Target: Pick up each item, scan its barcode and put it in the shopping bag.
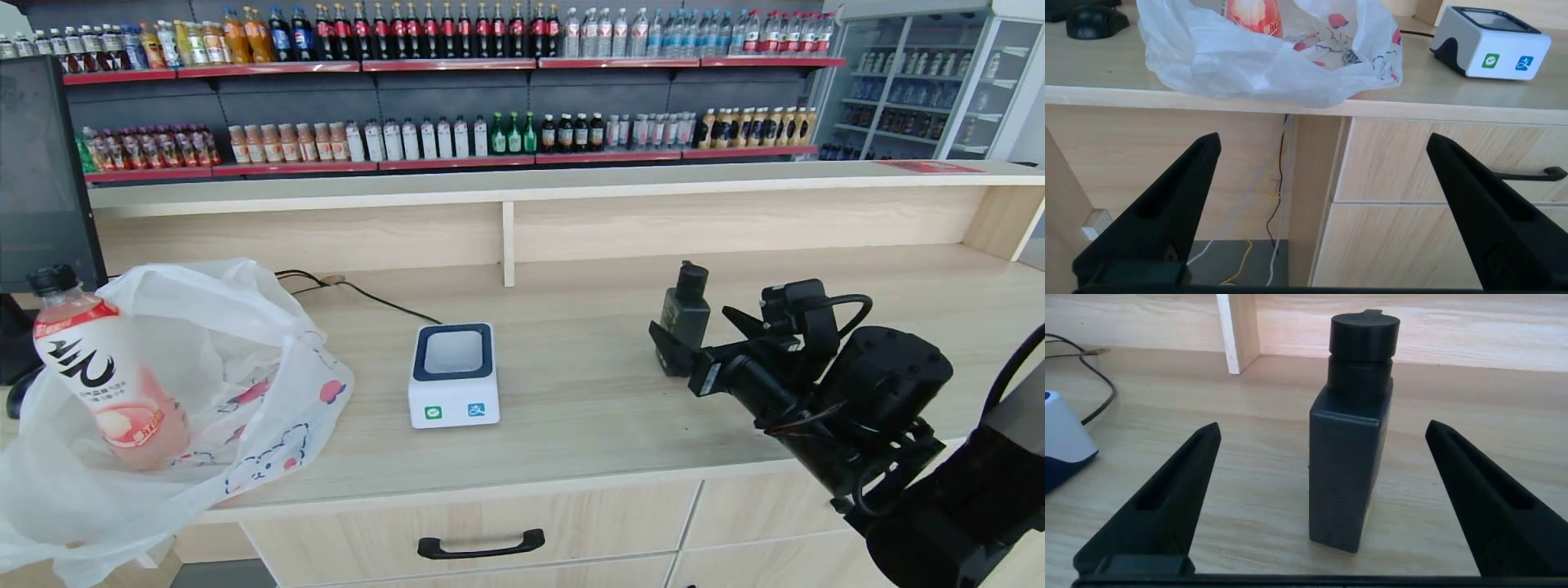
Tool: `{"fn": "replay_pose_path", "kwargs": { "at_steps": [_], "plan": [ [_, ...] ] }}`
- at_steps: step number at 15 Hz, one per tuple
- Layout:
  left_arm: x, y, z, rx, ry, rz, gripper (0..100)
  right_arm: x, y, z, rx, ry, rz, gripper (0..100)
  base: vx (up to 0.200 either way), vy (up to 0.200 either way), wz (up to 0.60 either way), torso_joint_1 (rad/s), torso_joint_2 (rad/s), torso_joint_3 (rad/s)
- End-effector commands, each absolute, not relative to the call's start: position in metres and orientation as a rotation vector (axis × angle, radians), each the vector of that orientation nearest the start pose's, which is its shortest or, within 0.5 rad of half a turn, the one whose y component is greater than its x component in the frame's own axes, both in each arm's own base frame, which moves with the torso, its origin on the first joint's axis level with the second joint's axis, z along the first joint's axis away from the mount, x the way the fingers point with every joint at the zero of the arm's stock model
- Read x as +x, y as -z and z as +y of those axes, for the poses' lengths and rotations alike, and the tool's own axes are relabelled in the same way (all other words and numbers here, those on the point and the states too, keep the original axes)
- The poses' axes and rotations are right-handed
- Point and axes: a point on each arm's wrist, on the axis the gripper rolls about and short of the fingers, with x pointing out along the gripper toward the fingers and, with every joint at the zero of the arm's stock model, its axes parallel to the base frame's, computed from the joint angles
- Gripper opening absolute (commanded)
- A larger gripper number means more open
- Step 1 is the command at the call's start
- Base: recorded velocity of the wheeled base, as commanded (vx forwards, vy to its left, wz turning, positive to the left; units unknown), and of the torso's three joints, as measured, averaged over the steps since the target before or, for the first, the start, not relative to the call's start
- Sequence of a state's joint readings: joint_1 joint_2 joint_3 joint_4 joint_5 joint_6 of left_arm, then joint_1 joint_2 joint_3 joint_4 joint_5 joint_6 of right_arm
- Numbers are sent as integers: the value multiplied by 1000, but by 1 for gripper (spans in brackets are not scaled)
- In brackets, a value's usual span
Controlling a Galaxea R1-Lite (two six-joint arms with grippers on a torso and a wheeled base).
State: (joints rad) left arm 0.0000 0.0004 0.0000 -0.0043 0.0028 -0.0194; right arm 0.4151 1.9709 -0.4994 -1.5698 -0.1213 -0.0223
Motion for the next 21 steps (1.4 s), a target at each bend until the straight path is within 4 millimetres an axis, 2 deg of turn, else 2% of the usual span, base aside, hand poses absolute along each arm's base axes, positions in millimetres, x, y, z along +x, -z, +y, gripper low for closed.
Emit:
{"fn": "replay_pose_path", "kwargs": {
  "at_steps": [1,4,8,10,18,21],
  "plan": [
    [-23,-76,0,-20,-3,-5,100,293,-116,124,2,-287,-94,100,0,0,0,0,0,0],
    [-23,-76,0,-21,-3,-5,100,306,-109,121,-11,-262,-92,100,0,0,0,0,0,0],
    [-23,-76,0,-23,-3,-5,100,329,-98,129,-12,-259,-100,100,0,0,0,0,0,0],
    [-23,-76,0,-23,-3,-5,100,332,-93,130,-14,-259,-93,100,0,0,0,0,0,0],
    [-23,-76,0,-25,-5,-5,100,347,-94,130,-25,-240,-128,100,0,0,0,0,0,0],
    [-23,-76,0,-26,-5,-5,100,353,-92,118,-25,-207,-122,100,0,0,0,0,0,0]
  ]
}}
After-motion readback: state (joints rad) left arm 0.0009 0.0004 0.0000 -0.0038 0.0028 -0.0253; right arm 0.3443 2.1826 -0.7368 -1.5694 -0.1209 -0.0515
